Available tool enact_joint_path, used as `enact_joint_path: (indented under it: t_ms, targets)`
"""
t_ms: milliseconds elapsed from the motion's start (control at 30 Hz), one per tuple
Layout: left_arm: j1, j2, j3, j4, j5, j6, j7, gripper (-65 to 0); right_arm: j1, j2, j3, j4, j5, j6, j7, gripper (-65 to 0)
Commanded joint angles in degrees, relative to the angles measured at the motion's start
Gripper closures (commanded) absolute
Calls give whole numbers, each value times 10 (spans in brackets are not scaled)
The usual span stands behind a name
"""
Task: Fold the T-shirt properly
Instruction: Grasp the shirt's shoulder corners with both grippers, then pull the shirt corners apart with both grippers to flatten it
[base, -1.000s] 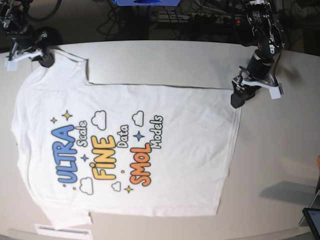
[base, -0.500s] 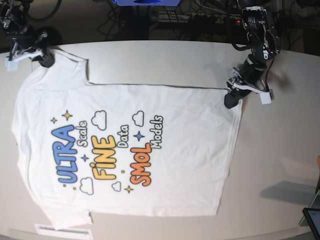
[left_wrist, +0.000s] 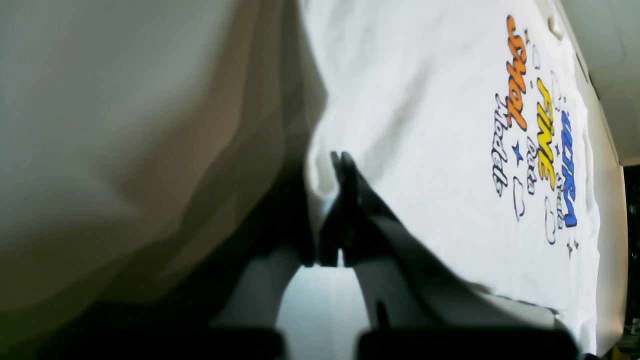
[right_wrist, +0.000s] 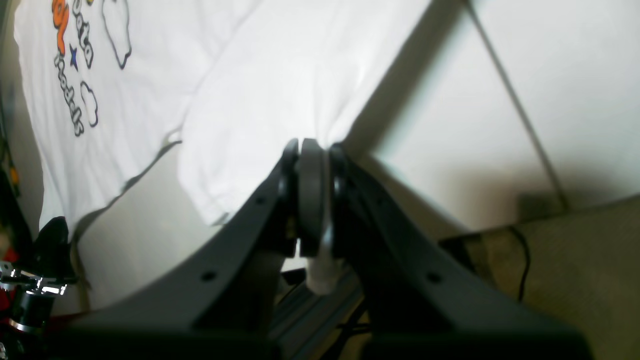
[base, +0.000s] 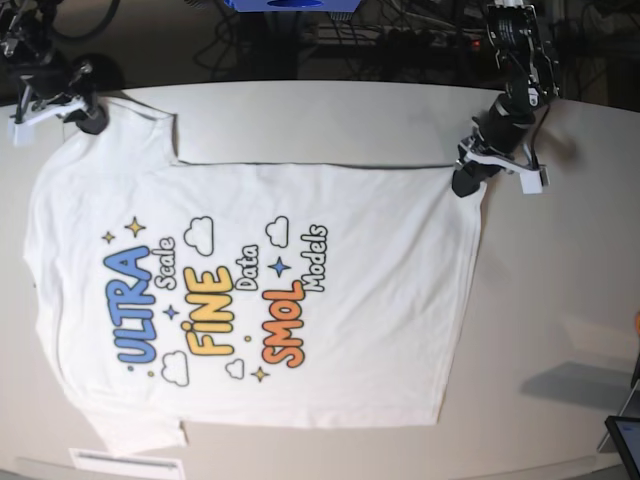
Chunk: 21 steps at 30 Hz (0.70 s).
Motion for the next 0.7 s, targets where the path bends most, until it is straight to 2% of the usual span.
enact_joint_path:
  t_ms: [0, 100, 267, 467, 667]
  targets:
    - [10, -3, -2, 20, 12, 9, 16, 0, 0, 7, 4, 29, 14, 4, 1, -3]
    - [32, -3, -6, 59, 11, 10, 16, 0, 0, 5, 8, 69, 15, -1, -21, -3]
    - [70, 0, -54, 107, 10, 10, 16, 0, -1, 2, 9, 85, 17, -1, -42, -3]
    - [110, -1, -102, 151, 9, 10, 16, 0, -21, 2, 9, 93, 18, -1, -45, -3]
    - [128, 0, -106, 173, 8, 10, 16, 0, -31, 2, 9, 95, 18, -1, -45, -3]
